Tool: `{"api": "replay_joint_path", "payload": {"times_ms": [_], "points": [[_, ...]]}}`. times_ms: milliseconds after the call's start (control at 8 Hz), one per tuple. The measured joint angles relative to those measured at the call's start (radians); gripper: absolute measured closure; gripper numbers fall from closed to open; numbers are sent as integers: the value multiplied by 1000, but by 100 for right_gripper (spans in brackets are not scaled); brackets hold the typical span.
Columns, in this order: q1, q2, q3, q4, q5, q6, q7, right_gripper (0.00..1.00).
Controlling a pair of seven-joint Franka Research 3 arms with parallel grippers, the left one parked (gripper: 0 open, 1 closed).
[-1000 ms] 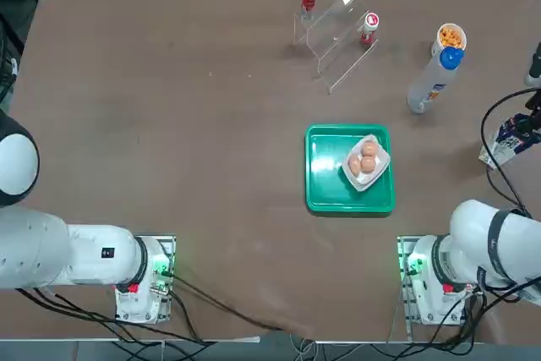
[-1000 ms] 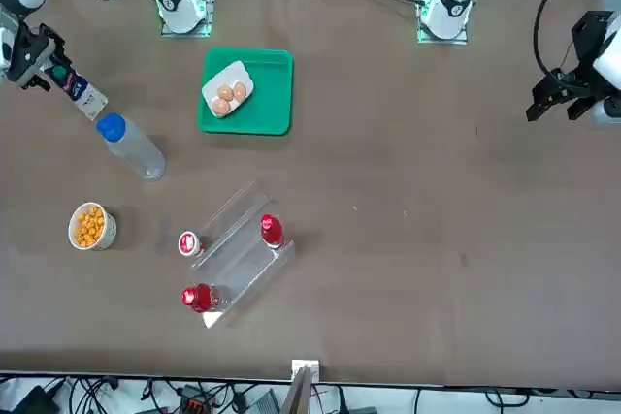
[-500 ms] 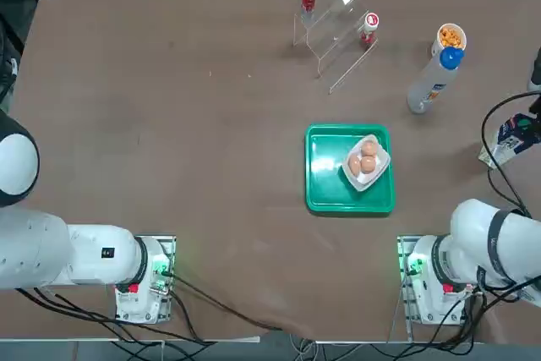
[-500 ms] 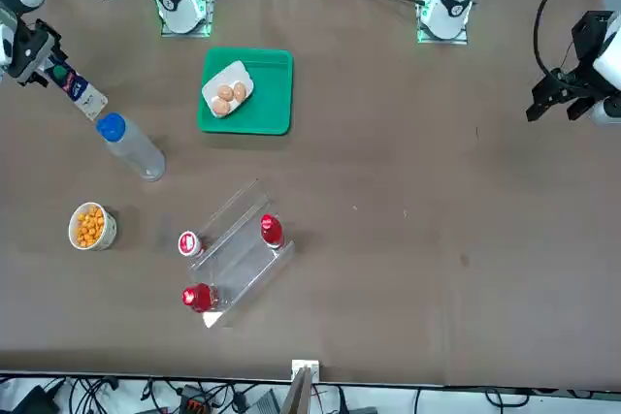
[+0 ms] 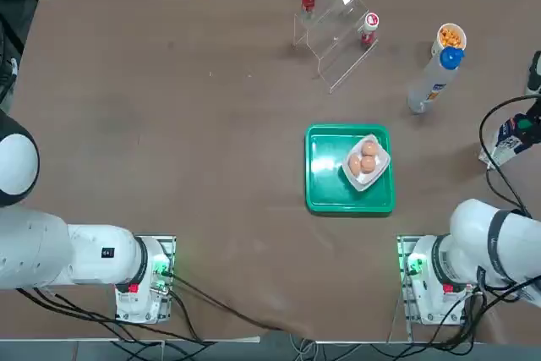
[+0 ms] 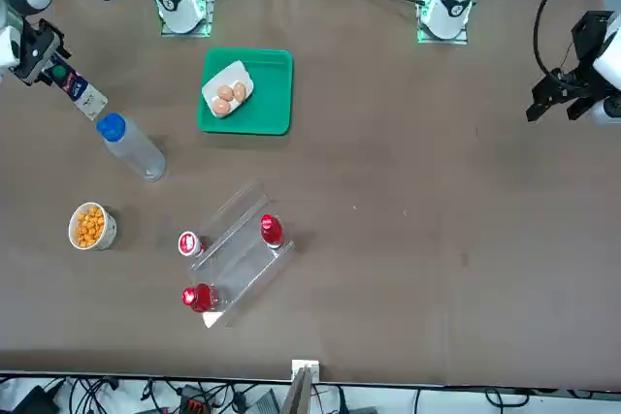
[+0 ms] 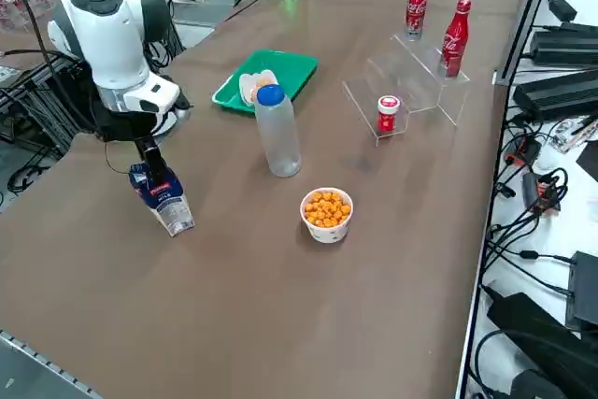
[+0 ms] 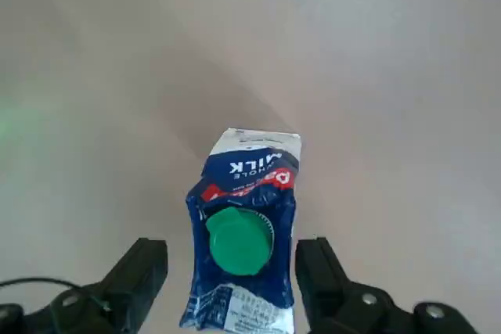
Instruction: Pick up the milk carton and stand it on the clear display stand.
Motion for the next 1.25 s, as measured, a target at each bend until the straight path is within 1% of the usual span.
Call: {"api": "replay_joint_path", "payload": {"times_ms": [375, 500, 625, 1000, 1125, 1250], "points": [[-26, 19, 0, -42, -2, 73, -1, 1], [-28, 31, 0, -44, -3, 82, -2, 5], [-28, 37, 0, -44, -3, 87, -2, 6], [-28, 37, 4, -40, -3, 91, -2, 39], [-28, 36, 8, -32, -3, 91, -2, 46], [-28, 35, 11, -18, -4, 92, -2, 47]]}}
